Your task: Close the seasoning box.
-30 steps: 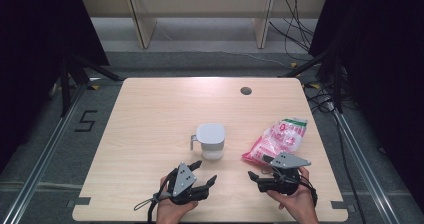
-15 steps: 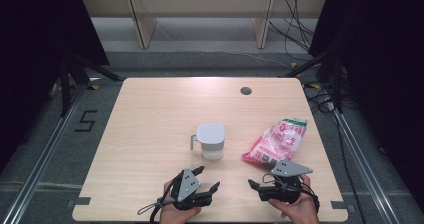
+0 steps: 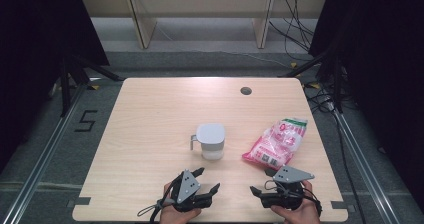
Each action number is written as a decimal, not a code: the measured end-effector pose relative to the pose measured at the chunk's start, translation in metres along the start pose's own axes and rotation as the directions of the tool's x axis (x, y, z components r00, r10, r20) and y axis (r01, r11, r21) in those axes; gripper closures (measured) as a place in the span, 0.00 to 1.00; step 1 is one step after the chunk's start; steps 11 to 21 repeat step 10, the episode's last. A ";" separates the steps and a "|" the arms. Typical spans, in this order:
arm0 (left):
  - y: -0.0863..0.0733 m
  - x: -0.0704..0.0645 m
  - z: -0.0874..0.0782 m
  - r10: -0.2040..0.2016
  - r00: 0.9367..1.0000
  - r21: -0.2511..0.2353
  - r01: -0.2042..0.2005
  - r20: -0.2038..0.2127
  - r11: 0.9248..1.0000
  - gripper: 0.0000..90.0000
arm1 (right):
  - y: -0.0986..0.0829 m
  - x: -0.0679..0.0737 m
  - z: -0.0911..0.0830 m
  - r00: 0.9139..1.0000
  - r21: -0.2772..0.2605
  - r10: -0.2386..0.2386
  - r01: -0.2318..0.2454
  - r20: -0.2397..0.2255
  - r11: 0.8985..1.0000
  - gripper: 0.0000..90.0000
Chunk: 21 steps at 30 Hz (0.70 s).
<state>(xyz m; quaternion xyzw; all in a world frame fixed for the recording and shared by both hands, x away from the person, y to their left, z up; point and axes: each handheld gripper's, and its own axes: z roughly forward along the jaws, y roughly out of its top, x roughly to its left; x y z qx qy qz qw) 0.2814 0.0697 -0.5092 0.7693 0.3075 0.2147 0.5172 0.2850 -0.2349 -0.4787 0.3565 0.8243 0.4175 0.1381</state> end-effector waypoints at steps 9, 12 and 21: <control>-0.002 0.001 0.000 -0.041 0.999 -0.001 0.041 -0.008 0.999 0.32 | -0.001 -0.004 0.002 0.999 0.000 -0.033 0.033 -0.011 0.999 0.26; -0.002 0.002 0.000 -0.032 0.999 0.001 0.032 -0.010 0.999 0.32 | -0.002 -0.004 0.003 0.999 -0.004 -0.032 0.032 -0.018 0.999 0.26; -0.002 0.002 0.000 -0.032 0.999 0.001 0.032 -0.010 0.999 0.32 | -0.002 -0.004 0.003 0.999 -0.004 -0.032 0.032 -0.018 0.999 0.26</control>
